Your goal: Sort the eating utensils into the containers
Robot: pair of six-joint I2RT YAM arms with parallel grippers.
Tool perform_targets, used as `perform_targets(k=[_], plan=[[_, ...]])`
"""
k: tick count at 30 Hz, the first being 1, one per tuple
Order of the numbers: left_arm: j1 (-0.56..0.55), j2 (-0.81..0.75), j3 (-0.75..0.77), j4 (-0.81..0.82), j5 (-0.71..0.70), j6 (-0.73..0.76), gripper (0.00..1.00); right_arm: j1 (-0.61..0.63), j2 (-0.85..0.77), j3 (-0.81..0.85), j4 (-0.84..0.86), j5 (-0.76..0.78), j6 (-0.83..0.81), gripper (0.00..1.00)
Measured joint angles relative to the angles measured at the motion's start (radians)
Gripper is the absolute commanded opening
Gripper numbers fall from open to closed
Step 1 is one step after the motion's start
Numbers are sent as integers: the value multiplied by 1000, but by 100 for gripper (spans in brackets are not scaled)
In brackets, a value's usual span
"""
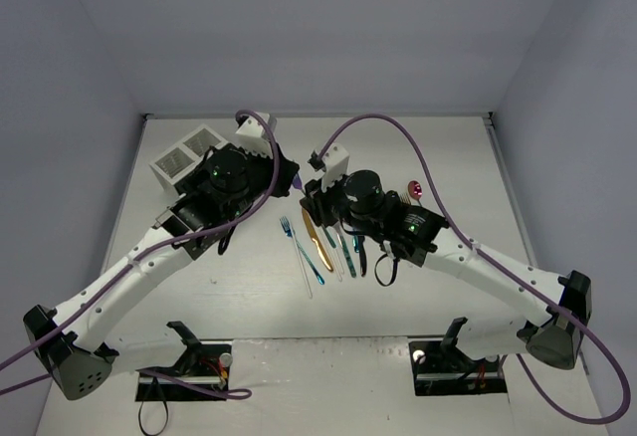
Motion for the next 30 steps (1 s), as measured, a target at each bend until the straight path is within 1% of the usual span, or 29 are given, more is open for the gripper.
perform_targets(k=[4,7,9,11,13,16,18,23,30], plan=[[1,-1,-8,-12,-41,48,0,0,0,-1,7,9,-3,91],[18,-4,-8,-25,-86,102,0,0,-1,-6,11,29,-3,97],[59,-4,-1,-45,-109,145,0,-1,-11,-20,15,49,-6,100],[130,-2,17,-72,-122,188,0,-4,-31,-44,16,76,-10,100],[234,9,54,-88,-133,232,0,-9,-70,-80,17,105,-13,100],[371,56,150,-95,-176,300,0,-21,-136,-125,10,140,-16,100],[443,100,223,-88,-201,346,0,-28,-174,-148,14,157,-15,100],[544,236,363,-36,-226,460,0,-33,-253,-206,-3,178,-10,100],[608,505,537,28,-227,604,0,-34,-341,-285,-41,179,10,100]])
